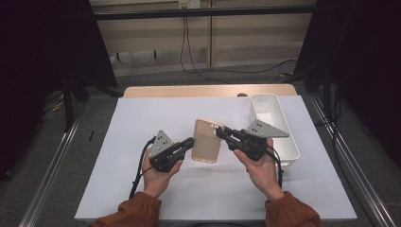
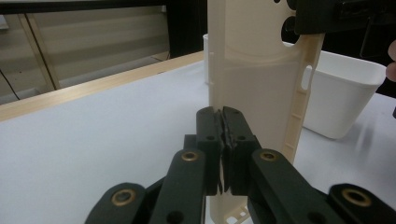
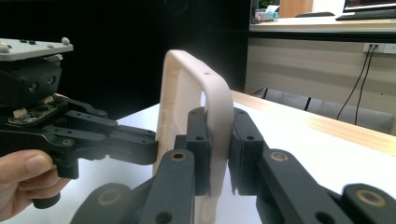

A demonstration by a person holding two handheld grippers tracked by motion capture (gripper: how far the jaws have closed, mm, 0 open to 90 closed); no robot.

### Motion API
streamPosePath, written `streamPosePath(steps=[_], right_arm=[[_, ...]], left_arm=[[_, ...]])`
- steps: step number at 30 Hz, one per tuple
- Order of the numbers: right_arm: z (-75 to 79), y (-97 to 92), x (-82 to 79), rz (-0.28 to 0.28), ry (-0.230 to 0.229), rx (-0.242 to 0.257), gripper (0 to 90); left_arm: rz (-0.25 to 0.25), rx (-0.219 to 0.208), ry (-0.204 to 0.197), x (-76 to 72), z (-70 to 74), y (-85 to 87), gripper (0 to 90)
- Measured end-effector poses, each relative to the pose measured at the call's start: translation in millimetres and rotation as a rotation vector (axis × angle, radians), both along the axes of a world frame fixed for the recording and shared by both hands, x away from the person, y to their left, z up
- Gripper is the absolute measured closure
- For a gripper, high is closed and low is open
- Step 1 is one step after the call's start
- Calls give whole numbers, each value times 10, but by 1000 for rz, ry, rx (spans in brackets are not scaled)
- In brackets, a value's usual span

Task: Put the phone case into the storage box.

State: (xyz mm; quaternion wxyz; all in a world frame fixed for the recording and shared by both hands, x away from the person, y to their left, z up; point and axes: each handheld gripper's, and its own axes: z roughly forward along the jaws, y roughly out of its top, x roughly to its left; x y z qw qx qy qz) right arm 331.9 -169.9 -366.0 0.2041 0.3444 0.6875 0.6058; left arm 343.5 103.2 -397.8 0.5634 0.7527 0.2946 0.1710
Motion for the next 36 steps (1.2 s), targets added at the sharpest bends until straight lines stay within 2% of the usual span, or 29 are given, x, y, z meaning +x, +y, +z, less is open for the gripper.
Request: streamPosePath(steps=[8,25,36], right_arm=[[2,33,2,7,-20,-10,806],[-19,36,49,-11,-26,-4,806],[-22,65,36,7,-44,-10,809]], left_arm=[[8,-3,12,17,-11,13,872],[-5,-3,20,30,-27,17,872],[-6,-14,38,71,-43,40,867]])
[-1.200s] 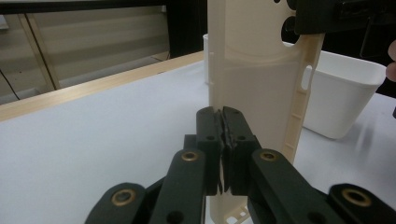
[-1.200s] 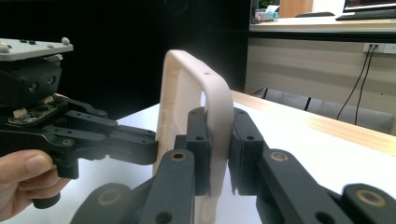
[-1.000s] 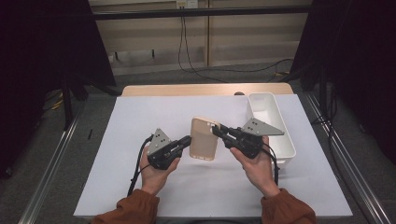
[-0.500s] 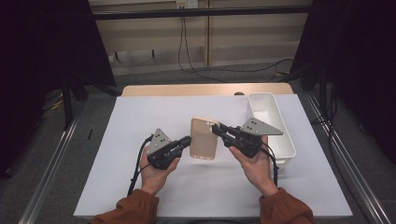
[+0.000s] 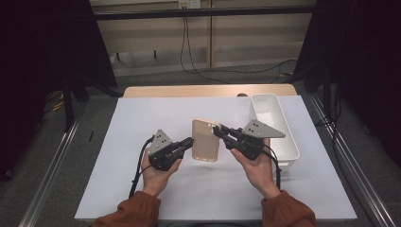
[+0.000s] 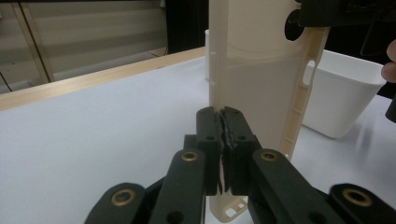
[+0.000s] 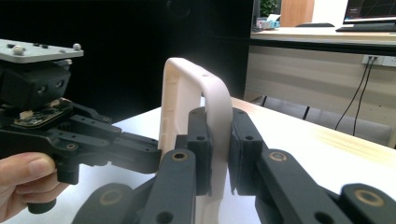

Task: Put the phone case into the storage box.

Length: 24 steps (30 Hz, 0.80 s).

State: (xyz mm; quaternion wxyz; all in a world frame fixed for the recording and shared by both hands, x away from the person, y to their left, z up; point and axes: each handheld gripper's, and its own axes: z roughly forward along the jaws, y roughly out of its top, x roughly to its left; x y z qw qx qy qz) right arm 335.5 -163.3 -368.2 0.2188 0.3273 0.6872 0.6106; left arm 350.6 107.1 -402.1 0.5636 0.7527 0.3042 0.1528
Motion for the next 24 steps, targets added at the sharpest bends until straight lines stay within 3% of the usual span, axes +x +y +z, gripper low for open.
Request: streamPosePath(steps=[12,18,24], right_arm=[[-15,-13,-12,8,-23,16,811],[-44,-42,-14,8,-31,25,811],[-114,-52,-16,13,-19,18,811]], left_arm=[[-17,-11,37,52,-47,22,810],[-17,-27,51,59,-59,25,691],[-4,-29,45,55,-58,13,432]])
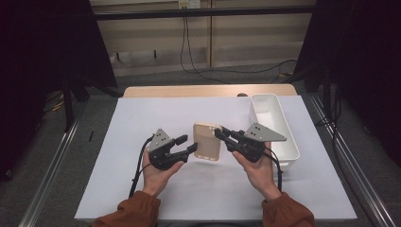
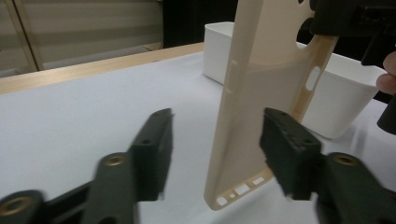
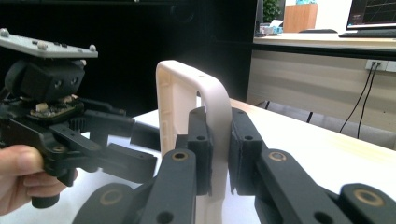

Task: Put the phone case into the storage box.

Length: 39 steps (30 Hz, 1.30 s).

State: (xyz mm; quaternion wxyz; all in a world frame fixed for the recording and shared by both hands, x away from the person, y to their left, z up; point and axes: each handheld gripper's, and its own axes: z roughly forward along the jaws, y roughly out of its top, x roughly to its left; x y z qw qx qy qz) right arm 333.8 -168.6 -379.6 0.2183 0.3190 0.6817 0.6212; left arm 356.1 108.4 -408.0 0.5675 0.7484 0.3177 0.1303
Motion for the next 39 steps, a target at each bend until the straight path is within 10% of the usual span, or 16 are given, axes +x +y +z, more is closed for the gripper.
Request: streamPosePath(steps=[16,26,39], right_arm=[[-29,-50,13,-1,6,2,811],[7,-139,28,-13,1,9,811],[51,-249,11,-36,-7,21,811]], left_arm=[[20,35,-66,26,20,70,31],[50,63,-114,-31,2,122,32],[97,-17,-132,-84,-70,359,43]])
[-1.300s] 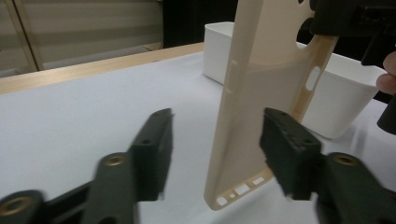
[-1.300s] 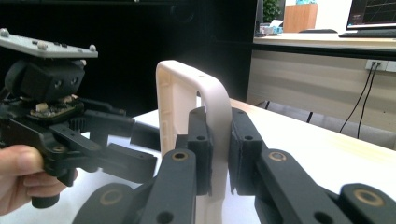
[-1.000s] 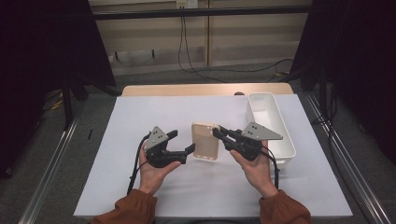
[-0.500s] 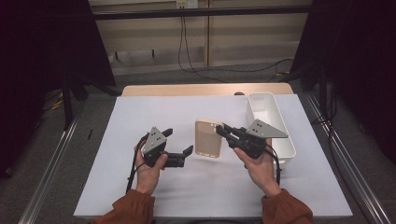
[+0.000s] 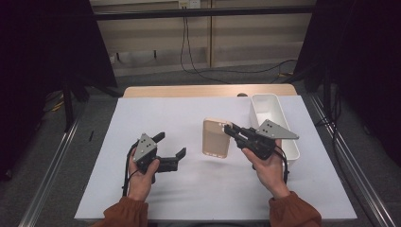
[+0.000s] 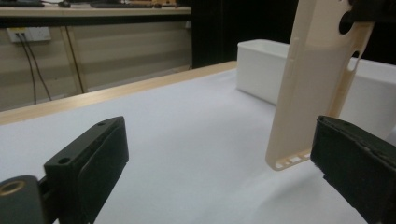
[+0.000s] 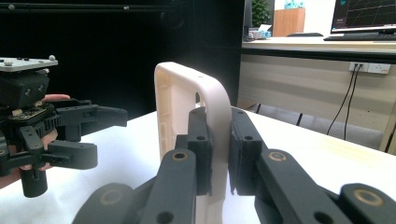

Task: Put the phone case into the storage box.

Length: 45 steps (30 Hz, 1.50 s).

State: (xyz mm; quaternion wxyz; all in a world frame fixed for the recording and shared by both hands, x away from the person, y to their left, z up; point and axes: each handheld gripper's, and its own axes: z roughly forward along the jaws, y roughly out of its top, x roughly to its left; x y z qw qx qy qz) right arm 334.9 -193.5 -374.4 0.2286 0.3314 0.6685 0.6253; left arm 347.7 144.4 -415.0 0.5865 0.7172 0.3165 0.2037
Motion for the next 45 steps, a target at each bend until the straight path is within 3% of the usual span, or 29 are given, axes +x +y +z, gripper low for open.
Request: streamPosePath(steps=[5,16,22,25,29,31,33,41,45], right_arm=[[17,-31,-17,-5,-7,-1,811],[62,-102,-28,-16,-18,9,811],[95,-146,-44,-21,-27,2,811],[108,-170,-33,-24,-29,2,811],[129,-188,-36,-28,-29,0,811],[134,-203,-39,-31,-31,-3,811],[138,-220,-36,-33,-33,-4,811],[193,-304,-37,-47,-44,5,811],[226,-353,-42,-53,-52,17,811]], left_arm=[[18,-24,-2,-62,-9,118,45],[45,-14,-34,-127,22,343,31],[61,-4,-30,-187,-19,498,28],[77,-23,-11,-197,-32,572,28],[81,-6,-12,-241,-24,623,31],[100,14,-40,-280,-34,670,30],[114,-19,-20,-282,-51,712,30],[152,-47,-32,-296,-67,786,30],[154,-41,-37,-307,-78,794,28]])
